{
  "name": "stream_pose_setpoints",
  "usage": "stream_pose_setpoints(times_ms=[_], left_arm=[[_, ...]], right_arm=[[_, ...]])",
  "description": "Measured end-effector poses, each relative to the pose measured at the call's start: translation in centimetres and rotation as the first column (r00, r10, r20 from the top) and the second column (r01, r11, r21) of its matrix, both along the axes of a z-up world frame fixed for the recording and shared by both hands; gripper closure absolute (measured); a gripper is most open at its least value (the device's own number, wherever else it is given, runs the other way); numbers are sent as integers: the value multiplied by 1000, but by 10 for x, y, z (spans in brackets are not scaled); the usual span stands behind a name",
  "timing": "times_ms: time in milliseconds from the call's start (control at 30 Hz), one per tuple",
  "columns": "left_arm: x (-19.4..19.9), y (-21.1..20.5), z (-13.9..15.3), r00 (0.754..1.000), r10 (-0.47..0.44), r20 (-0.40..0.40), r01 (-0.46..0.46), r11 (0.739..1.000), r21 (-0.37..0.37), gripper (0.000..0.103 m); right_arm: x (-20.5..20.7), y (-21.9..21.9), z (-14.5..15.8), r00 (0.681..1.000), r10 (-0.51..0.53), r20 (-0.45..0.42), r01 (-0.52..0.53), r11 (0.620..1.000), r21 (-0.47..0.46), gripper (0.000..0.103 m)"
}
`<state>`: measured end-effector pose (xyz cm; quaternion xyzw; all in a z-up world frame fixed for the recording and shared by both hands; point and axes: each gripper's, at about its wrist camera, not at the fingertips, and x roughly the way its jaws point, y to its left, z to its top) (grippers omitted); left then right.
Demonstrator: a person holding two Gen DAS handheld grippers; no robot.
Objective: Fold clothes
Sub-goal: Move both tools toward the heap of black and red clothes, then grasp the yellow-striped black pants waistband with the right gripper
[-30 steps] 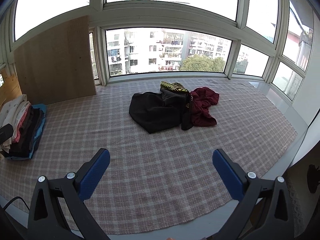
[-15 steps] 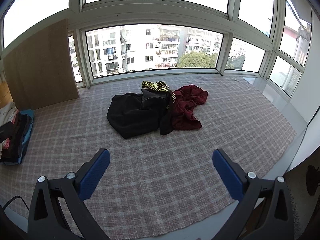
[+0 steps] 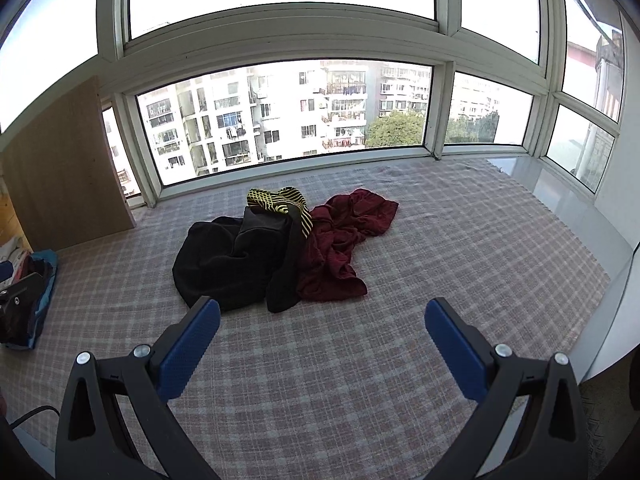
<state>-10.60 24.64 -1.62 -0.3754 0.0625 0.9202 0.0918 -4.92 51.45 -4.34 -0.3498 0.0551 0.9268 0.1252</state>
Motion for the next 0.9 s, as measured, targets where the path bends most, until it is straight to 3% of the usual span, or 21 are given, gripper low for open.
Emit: stream_pose_setpoints(times_ms=[100,267,400,533,667,900], left_arm=[[-11,16,-5,1000,9,5,-9,1000,-9,1],[-32,40,-18,999,-2,41,2,1000,-18,2],[-57,60,-35,997,-5,74,10,998,-62,2],[-87,73,-54,994,-13,110,25,994,-104,2],[-120,78,-75,988,2,155,14,995,-98,2],[-165,80,-116,974,25,226,-4,996,-91,2]], right_arm=[[-16,20,-9,999,36,30,-35,999,-15,0],[-56,47,-34,991,114,77,-103,986,-132,0],[-97,51,-55,981,170,93,-157,978,-137,3],[-142,47,-76,969,217,119,-200,970,-142,17],[-186,38,-98,946,270,178,-251,960,-124,36],[-252,32,-134,915,309,260,-284,950,-128,37]])
